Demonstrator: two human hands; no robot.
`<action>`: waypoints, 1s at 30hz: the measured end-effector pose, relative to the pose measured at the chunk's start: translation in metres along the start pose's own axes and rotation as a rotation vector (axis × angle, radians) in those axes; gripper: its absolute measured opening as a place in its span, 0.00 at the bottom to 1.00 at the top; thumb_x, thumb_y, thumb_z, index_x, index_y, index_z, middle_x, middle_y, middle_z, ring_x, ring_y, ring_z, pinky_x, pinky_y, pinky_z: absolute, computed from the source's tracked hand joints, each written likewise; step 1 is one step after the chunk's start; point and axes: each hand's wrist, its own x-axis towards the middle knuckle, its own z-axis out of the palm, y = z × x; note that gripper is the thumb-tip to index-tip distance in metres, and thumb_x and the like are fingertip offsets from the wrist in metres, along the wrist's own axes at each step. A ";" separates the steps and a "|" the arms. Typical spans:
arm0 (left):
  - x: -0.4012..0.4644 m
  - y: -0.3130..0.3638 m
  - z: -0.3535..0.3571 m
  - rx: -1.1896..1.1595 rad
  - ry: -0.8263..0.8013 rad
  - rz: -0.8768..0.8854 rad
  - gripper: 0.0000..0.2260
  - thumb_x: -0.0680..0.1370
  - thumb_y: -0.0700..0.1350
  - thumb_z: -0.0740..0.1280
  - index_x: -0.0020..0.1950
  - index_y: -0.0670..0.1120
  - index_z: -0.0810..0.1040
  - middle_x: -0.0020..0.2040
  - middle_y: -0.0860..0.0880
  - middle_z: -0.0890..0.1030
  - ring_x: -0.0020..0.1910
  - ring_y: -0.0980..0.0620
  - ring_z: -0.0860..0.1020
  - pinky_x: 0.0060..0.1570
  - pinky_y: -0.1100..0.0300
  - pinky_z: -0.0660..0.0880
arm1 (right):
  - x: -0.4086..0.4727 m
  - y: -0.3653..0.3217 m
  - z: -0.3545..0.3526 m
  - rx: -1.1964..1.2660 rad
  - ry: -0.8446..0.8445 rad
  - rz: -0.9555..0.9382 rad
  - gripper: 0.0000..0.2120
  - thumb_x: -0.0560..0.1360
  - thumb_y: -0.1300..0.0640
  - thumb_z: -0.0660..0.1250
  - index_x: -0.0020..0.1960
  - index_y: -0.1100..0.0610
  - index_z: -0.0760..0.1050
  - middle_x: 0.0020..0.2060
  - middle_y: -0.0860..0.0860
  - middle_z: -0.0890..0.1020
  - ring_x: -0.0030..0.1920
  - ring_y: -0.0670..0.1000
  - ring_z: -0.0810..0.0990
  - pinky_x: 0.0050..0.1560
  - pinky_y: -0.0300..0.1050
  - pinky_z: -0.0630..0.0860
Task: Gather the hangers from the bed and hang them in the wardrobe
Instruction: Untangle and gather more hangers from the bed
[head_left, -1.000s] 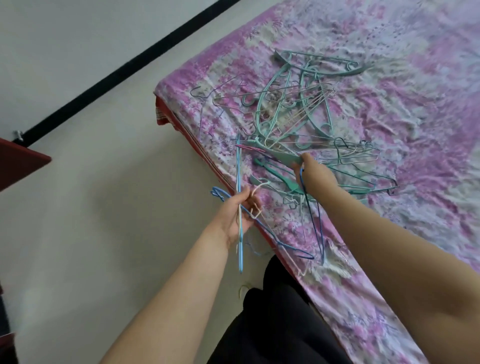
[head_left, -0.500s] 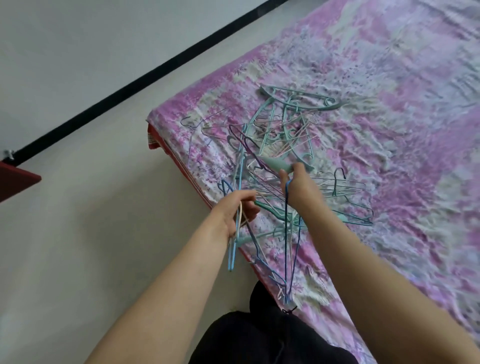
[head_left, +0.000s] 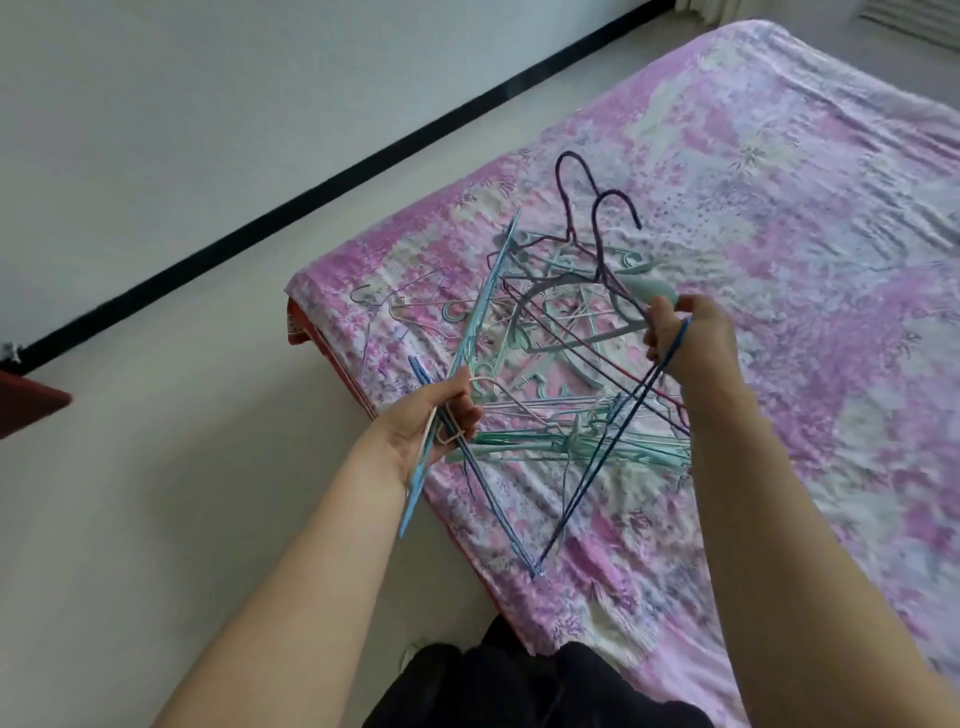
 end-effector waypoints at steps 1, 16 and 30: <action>0.000 0.001 -0.001 0.025 -0.014 -0.001 0.12 0.73 0.51 0.71 0.34 0.45 0.78 0.28 0.50 0.79 0.31 0.54 0.81 0.44 0.59 0.76 | 0.007 -0.004 -0.005 0.029 0.022 0.028 0.07 0.80 0.55 0.60 0.50 0.59 0.66 0.34 0.58 0.75 0.25 0.51 0.72 0.26 0.41 0.70; 0.006 -0.006 -0.067 0.141 0.059 -0.100 0.22 0.79 0.44 0.61 0.23 0.48 0.67 0.18 0.52 0.60 0.21 0.54 0.67 0.31 0.63 0.76 | 0.055 -0.010 -0.036 0.112 -0.107 0.266 0.06 0.80 0.54 0.60 0.49 0.56 0.71 0.31 0.54 0.75 0.13 0.43 0.66 0.21 0.28 0.63; 0.020 -0.004 -0.020 0.173 0.007 -0.135 0.14 0.65 0.51 0.74 0.29 0.46 0.71 0.23 0.51 0.73 0.26 0.54 0.76 0.34 0.63 0.69 | 0.037 -0.013 0.066 -0.041 -0.193 0.270 0.15 0.80 0.60 0.56 0.34 0.54 0.64 0.30 0.51 0.69 0.28 0.48 0.68 0.29 0.41 0.67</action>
